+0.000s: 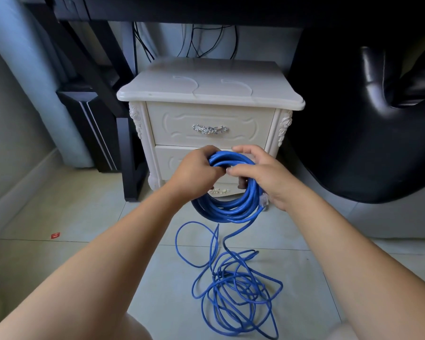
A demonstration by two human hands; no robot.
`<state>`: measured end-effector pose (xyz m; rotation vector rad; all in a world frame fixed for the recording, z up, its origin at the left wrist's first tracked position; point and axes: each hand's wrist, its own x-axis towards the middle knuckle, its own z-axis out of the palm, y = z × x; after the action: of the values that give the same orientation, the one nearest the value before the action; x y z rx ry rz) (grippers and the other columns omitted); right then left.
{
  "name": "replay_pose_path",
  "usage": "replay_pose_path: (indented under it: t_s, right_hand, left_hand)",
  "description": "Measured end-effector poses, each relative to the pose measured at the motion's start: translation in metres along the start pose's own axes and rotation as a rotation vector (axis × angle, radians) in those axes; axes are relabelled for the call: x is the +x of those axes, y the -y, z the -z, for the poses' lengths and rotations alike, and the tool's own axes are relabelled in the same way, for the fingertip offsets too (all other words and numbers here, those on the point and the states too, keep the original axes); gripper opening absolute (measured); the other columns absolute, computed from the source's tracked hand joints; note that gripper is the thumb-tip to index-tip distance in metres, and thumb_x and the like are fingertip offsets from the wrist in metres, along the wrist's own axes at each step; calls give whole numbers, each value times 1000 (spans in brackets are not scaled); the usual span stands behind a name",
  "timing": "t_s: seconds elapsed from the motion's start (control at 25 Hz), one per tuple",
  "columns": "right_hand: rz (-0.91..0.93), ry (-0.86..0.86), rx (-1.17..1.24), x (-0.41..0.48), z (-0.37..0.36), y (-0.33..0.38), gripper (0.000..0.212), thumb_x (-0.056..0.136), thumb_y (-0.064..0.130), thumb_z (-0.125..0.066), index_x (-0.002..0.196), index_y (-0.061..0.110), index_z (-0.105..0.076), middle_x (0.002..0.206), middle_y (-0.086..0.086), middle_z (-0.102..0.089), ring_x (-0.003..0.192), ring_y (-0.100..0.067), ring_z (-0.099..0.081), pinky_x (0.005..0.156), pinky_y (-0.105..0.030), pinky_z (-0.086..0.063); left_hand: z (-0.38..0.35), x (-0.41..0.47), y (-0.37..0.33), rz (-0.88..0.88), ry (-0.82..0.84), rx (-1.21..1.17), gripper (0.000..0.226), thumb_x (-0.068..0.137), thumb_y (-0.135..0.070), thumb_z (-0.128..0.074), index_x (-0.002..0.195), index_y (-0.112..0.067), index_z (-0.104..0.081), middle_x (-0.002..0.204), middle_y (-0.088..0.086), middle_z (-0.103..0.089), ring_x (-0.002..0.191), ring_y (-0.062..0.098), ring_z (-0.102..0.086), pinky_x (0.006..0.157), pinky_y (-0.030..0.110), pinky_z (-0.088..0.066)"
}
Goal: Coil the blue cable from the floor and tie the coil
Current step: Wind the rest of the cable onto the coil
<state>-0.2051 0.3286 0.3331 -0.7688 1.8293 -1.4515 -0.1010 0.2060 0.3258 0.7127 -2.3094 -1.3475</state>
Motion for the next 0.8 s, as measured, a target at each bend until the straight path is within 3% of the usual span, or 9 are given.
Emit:
replay_pose_path:
  t_s: [0.12, 0.2, 0.28, 0.32, 0.44, 0.56, 0.68, 0.8]
  right_hand:
    - [-37, 130, 261, 2, 8, 0, 50, 82, 52, -67, 125, 26, -60, 104, -1, -71, 92, -16, -69, 97, -41, -53]
    - [-59, 224, 331, 3, 11, -2, 76, 69, 73, -65, 128, 25, -60, 123, -5, -64, 113, -22, -64, 102, -45, -48]
    - [-61, 289, 418, 3, 10, -8, 107, 48, 74, -79, 139, 23, -51, 135, -12, -56, 124, -29, -57, 104, -48, -46]
    - [-53, 298, 477, 2, 7, -11, 108, 44, 66, -86, 138, 25, -51, 135, -15, -56, 123, -30, -58, 100, -49, -49]
    - [-30, 186, 559, -1, -11, -16, 81, 61, 24, -90, 133, 23, -52, 103, -12, -66, 98, -26, -69, 83, -43, -58]
    - [-31, -71, 507, 1, -22, -19, 41, 81, 0, -72, 118, 11, -58, 88, -10, -65, 81, -27, -70, 86, -45, -56]
    - [-59, -260, 416, 5, -18, -20, 26, 81, -8, -58, 95, 13, -59, 71, -6, -58, 56, -20, -67, 72, -39, -55]
    - [-21, -332, 206, 6, -9, -18, 14, 84, 1, -58, 87, 15, -58, 59, -4, -55, 51, -21, -64, 54, -31, -53]
  left_hand:
    - [1, 4, 2, 41, -91, -92, 7, 91, -16, -61, 98, -14, -65, 75, 2, -60, 64, 15, -54, 53, 27, -52]
    - [1, 4, 1, 128, -158, -239, 5, 92, -16, -61, 96, -17, -64, 69, -2, -52, 61, 13, -49, 56, 27, -49]
    - [3, 4, -1, 221, -247, -385, 6, 92, -16, -60, 89, -21, -62, 66, -3, -47, 59, 13, -45, 59, 29, -50]
    - [3, 4, -1, 259, -291, -450, 9, 92, -15, -60, 85, -22, -60, 67, -2, -45, 59, 14, -44, 61, 31, -50]
    - [0, 3, 0, 325, -354, -611, 13, 91, -12, -59, 80, -18, -57, 67, 1, -41, 59, 15, -41, 65, 35, -47]
    - [-9, -1, -1, 307, -289, -650, 10, 92, -11, -59, 85, -18, -57, 69, 1, -41, 61, 15, -41, 64, 31, -50]
    - [-15, -5, 1, 287, -166, -604, 12, 90, -8, -64, 97, -13, -56, 74, 2, -49, 64, 14, -50, 69, 31, -55]
    - [-4, -3, 5, 294, 5, -480, 33, 82, -17, -74, 111, -16, -59, 86, 3, -64, 83, 18, -64, 86, 39, -51]
